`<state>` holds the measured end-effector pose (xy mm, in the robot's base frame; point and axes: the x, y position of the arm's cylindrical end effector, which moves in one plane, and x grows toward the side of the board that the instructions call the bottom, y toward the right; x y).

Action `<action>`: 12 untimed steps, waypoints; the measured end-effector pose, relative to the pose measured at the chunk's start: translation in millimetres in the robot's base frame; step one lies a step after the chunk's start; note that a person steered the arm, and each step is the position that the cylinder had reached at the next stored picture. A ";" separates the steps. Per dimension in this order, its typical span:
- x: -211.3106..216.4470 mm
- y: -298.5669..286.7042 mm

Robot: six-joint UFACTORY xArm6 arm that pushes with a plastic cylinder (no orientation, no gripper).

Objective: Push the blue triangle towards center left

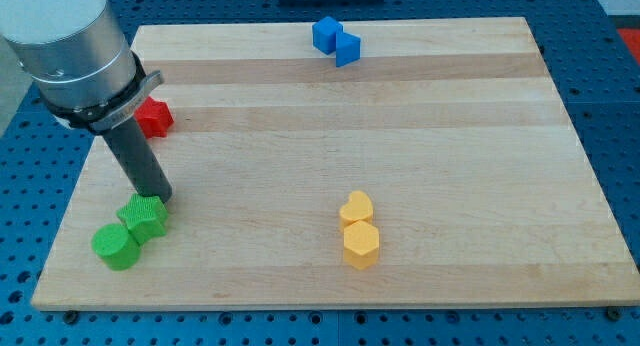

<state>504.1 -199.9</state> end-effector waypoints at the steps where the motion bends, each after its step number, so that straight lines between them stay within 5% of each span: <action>1: -0.2 0.0; 4: -63.1 104.2; 7: -199.8 248.4; 9: -282.1 270.2; 12: -232.7 221.2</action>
<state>271.4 21.3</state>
